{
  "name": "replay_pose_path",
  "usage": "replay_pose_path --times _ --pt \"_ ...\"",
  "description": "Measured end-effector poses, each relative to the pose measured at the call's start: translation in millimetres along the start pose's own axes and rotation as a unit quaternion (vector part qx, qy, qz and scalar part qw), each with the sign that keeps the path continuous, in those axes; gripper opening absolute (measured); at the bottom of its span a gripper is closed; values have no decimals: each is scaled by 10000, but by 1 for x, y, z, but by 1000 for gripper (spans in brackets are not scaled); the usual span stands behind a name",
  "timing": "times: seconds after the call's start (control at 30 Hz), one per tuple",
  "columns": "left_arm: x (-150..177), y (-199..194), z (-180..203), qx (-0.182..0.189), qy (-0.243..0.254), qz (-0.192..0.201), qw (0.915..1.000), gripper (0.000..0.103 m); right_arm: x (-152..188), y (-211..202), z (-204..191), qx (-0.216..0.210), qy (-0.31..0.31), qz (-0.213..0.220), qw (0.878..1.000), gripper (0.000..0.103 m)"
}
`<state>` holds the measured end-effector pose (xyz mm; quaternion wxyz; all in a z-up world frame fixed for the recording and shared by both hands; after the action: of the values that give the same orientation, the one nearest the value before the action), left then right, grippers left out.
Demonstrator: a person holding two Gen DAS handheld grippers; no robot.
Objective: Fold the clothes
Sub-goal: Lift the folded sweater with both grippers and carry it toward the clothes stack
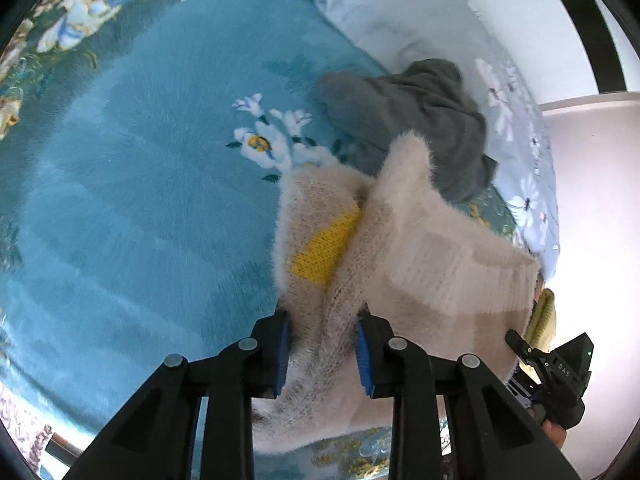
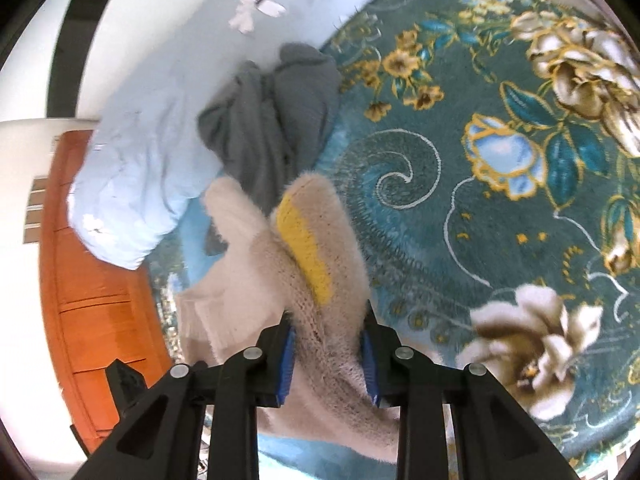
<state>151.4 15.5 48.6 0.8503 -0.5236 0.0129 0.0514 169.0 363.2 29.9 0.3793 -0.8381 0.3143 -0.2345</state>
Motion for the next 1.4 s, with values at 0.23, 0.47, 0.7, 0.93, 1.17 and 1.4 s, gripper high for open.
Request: replay_pose_path --times 0.23,0.47,0.7,0.93,1.17,1.4 --pt "30 -26 22 -53 -106 403 9991 28 10 -47 -10 -396 -336 65 9986 30" --pt "52 -43 43 37 -145 682 9976 28 20 -83 -20 -579 -676 81 9960 30" --pt "47 -77 70 262 237 1013 9942 28 36 -130 -44 -876 -915 502 9907 30" --pt "48 -113 106 699 926 1311 9846 28 54 -195 -54 -1037 -954 1219 9825 30" --pt "51 -121 149 1179 1408 1418 9727 28 71 -257 -45 -1019 -861 1818 9743 30" --pt "52 -111 211 1411 1950 1218 9629 27 64 -315 -22 -1039 -647 2352 9642 30"
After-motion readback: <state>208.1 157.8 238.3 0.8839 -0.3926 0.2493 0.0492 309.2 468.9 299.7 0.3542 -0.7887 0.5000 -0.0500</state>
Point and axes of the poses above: each gripper's, at about its wrist camera, not at the fingertips, and y roughly the way its jaws point, z to its right, x to its underside, the point moved 10 cm from there along y, roughly the way its jaws point, and after that the axes turned 12 degrees about y, right-handed, at the moved point
